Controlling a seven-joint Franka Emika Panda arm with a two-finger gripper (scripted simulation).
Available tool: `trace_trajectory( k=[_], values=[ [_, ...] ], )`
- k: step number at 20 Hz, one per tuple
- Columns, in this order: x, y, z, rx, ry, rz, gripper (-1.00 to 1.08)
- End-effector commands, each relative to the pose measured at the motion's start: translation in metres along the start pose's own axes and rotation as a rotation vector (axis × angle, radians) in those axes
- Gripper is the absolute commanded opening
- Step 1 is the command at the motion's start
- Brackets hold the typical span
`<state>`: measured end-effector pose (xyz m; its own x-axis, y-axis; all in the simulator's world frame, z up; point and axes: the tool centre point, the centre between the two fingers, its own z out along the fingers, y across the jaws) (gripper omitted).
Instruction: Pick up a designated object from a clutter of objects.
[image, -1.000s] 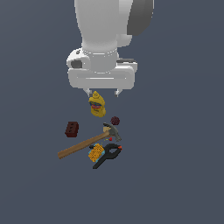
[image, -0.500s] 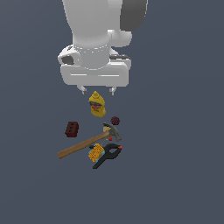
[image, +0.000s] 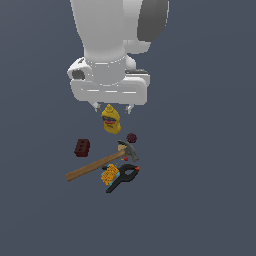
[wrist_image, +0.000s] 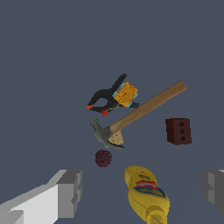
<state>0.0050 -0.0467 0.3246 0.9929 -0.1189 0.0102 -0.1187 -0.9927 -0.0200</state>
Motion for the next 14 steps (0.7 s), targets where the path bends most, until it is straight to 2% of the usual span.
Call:
trace_trajectory(
  k=[1, 14],
  values=[
    [0.004, -0.001, 0.006, 0.004, -0.002, 0.031, 1.0],
    [0.038, -0.012, 0.066, 0.025, -0.014, 0.33, 1.0]
  ],
)
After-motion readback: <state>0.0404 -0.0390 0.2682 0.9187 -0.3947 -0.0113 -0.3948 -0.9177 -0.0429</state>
